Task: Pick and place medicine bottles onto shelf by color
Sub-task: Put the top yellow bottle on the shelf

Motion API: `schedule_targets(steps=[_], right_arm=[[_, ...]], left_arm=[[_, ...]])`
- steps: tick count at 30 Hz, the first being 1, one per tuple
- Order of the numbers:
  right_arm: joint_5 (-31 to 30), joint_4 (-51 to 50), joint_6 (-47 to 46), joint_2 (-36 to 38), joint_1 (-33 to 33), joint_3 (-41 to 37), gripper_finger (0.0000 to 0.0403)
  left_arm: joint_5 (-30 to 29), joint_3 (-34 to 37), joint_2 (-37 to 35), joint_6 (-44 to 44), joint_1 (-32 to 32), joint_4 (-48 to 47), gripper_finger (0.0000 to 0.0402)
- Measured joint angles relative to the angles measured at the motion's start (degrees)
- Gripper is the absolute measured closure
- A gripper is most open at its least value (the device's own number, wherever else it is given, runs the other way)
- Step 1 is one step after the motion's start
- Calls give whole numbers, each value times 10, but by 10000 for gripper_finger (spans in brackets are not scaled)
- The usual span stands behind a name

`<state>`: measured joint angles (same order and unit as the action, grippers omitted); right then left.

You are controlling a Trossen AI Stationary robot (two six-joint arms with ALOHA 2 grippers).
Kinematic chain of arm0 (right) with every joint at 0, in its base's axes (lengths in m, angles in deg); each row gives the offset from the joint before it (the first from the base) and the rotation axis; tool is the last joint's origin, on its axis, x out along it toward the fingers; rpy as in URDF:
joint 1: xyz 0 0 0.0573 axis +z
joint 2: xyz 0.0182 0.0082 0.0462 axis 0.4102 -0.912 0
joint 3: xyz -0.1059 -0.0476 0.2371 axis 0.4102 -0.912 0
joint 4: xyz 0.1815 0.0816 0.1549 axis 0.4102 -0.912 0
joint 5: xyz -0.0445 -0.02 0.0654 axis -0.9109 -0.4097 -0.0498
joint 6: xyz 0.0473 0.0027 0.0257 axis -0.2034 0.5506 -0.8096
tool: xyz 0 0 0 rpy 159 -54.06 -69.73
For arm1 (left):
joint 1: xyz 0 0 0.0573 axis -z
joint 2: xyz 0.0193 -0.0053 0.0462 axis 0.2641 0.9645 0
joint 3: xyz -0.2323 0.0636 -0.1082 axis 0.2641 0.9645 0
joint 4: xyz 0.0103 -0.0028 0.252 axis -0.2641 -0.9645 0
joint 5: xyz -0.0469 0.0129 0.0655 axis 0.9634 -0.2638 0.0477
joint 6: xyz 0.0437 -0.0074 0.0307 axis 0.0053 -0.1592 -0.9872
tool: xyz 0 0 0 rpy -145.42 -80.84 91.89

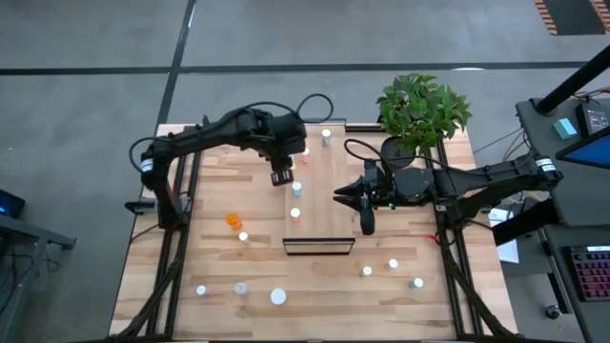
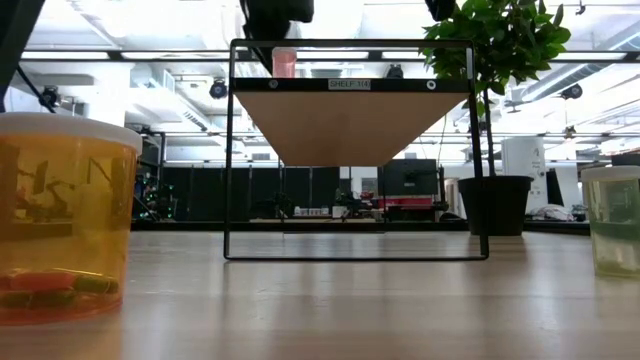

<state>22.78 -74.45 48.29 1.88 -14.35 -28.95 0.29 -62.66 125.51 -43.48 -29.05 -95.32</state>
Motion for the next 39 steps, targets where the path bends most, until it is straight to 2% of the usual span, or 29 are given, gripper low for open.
schedule_targets(steps=[13,30,39], right_arm=[[0,-2,-1,0,0,0,335],[0,-13,-9,0,0,0,335],[0,-13,-13,0,0,0,335]], left_arm=[[0,2,44,-15,1,21,305],[-4,24,45,-15,3,29,305],[-4,25,45,-12,3,42,260]])
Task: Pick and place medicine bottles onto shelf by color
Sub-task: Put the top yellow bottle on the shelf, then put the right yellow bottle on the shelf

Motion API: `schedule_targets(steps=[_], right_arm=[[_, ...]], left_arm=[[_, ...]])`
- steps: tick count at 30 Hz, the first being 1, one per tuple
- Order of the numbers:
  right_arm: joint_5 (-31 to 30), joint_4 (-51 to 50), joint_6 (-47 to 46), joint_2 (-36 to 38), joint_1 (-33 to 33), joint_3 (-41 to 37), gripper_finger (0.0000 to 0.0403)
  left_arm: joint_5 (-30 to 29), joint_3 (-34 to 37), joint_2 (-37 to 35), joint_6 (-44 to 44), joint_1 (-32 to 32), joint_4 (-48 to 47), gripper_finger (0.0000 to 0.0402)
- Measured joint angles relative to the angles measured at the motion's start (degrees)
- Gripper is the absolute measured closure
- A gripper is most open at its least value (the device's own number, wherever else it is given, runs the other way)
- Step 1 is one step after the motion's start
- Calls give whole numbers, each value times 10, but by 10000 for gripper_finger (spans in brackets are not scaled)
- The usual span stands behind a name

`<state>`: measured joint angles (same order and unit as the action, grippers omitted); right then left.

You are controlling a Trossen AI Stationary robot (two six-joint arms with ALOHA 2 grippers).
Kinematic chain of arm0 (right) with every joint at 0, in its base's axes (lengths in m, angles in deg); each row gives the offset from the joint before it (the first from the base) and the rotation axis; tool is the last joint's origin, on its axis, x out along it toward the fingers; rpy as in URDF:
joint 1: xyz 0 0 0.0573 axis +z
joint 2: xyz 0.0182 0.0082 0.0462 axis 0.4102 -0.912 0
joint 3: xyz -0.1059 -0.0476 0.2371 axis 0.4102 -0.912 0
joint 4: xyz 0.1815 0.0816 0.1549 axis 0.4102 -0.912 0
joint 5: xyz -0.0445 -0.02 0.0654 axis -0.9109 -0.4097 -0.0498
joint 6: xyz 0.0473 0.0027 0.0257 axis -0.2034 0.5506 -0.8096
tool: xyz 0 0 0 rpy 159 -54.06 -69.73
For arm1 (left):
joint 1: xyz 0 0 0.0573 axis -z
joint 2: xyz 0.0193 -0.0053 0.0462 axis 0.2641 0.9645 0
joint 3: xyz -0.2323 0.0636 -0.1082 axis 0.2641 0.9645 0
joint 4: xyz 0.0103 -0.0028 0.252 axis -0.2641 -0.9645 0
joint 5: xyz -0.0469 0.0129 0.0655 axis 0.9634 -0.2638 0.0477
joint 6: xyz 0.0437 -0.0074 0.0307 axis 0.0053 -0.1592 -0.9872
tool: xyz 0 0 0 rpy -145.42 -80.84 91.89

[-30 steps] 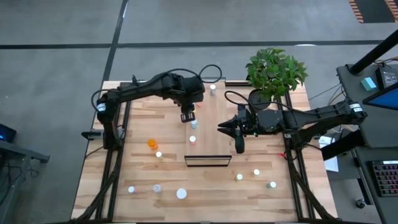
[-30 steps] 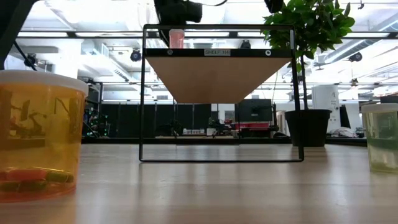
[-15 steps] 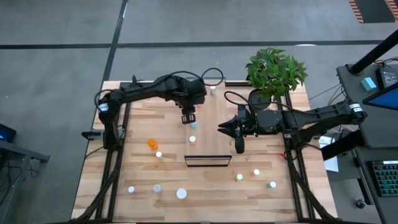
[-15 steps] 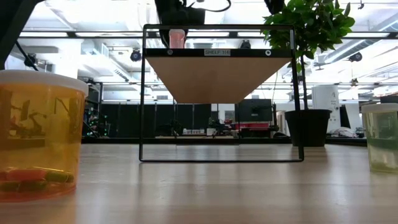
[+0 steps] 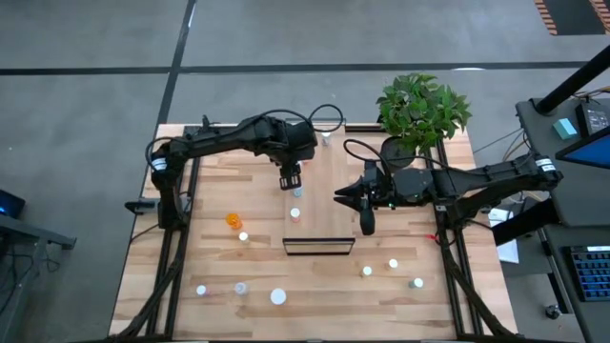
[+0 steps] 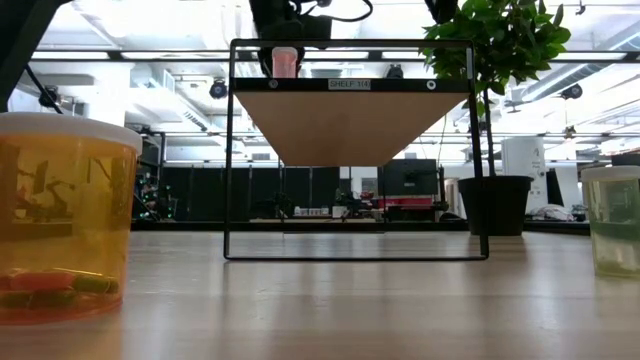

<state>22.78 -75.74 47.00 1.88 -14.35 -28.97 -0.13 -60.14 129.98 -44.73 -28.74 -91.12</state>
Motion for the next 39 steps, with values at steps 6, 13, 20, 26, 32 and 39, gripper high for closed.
schedule_targets(steps=[6,13,20,26,32,39], right_arm=[[0,0,-4,0,0,0,335],[43,-6,-76,5,0,0,335],[178,-147,-315,6,16,25,335],[216,-274,-575,6,105,26,335],[179,-451,-827,-25,217,22,335],[181,-499,-947,-90,237,21,294]], left_arm=[[0,-2,0,1,0,-2,238],[0,-14,-23,-1,0,-18,235],[0,-14,-83,-1,0,-20,234],[1,-14,-143,7,1,9,234],[1,-14,-208,19,4,53,234],[2,-13,-274,18,13,137,234]])
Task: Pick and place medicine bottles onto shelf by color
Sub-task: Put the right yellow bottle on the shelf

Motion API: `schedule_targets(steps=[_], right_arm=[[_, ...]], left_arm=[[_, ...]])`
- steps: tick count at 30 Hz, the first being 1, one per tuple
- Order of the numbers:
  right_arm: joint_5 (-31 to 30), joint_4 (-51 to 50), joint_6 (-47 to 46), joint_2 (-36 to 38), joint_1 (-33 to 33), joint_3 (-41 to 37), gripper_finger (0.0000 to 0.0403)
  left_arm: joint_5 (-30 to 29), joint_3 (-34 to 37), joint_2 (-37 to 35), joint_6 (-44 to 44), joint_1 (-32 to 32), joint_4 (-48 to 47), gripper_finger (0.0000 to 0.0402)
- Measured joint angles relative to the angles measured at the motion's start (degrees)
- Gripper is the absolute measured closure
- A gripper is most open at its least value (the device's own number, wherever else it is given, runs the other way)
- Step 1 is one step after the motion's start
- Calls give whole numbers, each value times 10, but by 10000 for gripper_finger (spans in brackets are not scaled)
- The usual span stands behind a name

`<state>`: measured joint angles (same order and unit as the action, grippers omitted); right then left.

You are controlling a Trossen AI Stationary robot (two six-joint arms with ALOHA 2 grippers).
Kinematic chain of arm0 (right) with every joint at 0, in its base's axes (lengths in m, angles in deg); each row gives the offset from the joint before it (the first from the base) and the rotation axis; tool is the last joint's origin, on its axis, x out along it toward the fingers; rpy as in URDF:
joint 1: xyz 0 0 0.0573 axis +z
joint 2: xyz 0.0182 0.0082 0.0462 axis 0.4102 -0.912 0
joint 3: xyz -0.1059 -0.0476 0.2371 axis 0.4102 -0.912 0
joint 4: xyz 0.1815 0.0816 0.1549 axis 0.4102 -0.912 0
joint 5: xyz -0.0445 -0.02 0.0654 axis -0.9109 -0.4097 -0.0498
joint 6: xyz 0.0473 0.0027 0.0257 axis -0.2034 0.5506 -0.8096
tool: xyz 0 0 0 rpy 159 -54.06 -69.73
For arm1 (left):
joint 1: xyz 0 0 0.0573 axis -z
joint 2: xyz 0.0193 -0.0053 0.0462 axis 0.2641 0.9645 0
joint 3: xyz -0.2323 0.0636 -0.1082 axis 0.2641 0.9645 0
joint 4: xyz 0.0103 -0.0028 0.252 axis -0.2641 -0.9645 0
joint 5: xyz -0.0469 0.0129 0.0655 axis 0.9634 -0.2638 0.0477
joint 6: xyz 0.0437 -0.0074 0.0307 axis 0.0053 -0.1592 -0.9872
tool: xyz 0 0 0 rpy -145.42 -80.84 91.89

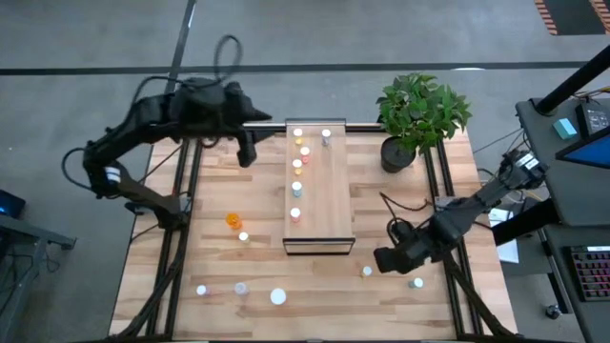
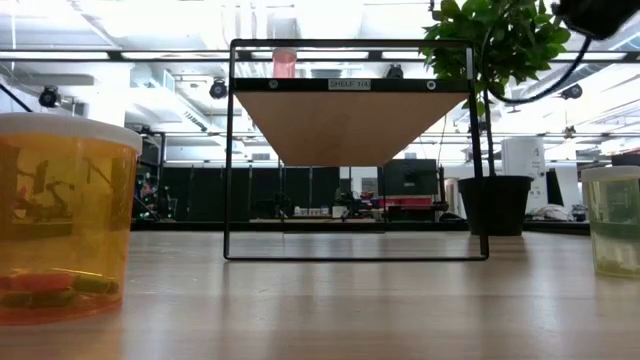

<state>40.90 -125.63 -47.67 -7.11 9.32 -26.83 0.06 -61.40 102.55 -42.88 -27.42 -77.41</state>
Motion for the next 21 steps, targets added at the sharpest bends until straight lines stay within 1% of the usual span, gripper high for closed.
schedule_targets(steps=[3,4,9,12,17,21], right_arm=[[37,-65,-28,-31,-13,0,259],[40,-82,-29,-41,-15,-1,248],[14,-56,-11,-69,-18,-13,205],[7,-26,-8,-81,-20,-23,193],[9,6,-8,-112,-19,-34,188],[9,5,-3,-132,-20,-35,188]], left_arm=[[0,1,-20,0,3,38,234],[0,1,-26,0,4,47,234],[0,1,-46,-4,6,69,234],[0,4,-53,-4,6,71,234],[0,10,-56,-4,6,70,234],[-1,10,-56,-4,6,70,234]])
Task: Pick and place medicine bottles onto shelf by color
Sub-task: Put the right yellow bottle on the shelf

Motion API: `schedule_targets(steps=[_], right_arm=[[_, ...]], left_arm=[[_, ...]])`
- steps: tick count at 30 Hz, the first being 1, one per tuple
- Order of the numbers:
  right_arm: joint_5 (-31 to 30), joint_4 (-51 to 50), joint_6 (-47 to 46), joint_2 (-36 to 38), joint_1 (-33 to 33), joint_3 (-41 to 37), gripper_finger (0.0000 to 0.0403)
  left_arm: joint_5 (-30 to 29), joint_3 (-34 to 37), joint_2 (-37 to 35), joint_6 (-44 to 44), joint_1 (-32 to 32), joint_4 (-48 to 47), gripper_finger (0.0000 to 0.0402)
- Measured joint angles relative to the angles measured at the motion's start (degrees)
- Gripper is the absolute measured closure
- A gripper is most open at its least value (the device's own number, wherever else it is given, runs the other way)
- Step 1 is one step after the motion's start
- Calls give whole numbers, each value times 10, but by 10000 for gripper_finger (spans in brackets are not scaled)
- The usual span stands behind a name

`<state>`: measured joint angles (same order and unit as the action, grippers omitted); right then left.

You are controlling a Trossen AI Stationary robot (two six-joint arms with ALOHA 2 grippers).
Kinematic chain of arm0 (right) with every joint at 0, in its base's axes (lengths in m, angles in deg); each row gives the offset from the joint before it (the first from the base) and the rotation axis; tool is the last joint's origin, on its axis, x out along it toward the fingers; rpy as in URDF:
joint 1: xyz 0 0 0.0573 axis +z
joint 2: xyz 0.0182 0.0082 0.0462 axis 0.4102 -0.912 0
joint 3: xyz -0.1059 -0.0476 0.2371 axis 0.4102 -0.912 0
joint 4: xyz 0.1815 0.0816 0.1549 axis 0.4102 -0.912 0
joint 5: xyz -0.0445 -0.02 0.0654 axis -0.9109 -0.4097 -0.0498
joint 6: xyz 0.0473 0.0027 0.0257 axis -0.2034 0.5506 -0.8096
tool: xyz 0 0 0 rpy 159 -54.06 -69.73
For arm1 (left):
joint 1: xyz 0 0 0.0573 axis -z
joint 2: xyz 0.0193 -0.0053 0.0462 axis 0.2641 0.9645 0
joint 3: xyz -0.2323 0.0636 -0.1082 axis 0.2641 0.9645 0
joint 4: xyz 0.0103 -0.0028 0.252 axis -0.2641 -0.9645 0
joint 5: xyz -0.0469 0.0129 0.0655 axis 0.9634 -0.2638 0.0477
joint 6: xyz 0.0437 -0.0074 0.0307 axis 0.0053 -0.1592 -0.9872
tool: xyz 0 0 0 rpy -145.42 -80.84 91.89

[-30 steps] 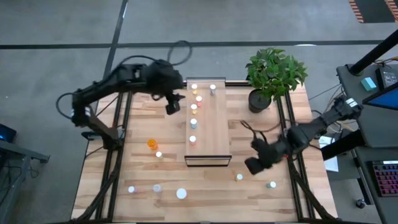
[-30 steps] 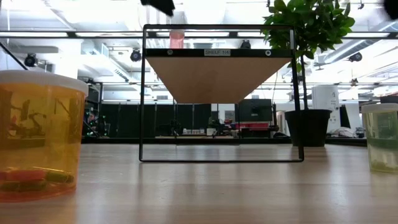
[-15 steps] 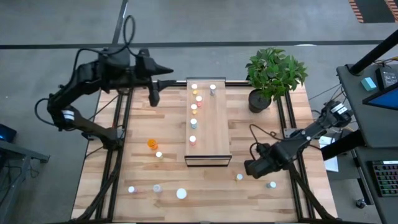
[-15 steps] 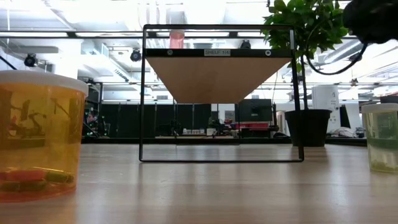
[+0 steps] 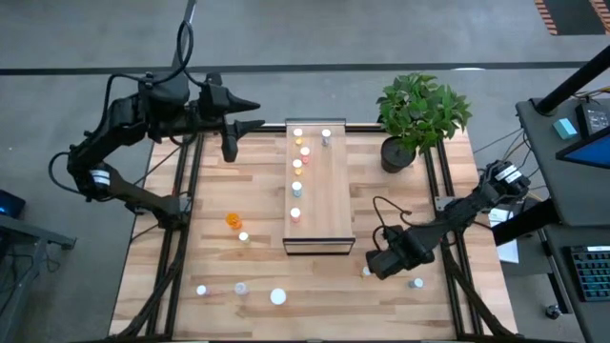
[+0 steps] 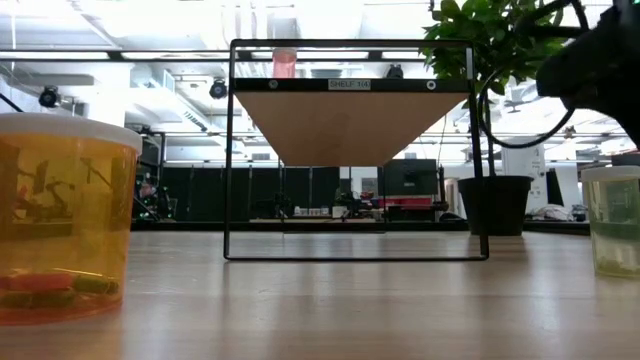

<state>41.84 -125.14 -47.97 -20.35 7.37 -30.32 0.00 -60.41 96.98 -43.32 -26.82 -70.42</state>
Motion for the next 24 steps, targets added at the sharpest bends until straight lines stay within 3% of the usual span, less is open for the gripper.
schedule_targets(steps=[5,17,24], right_arm=[[0,2,11,-15,0,0,202],[0,15,12,-8,0,0,286],[23,8,30,9,0,2,286]], left_arm=[[-1,2,4,0,0,0,234],[-1,8,9,0,0,0,234],[-1,8,10,0,0,0,234]])
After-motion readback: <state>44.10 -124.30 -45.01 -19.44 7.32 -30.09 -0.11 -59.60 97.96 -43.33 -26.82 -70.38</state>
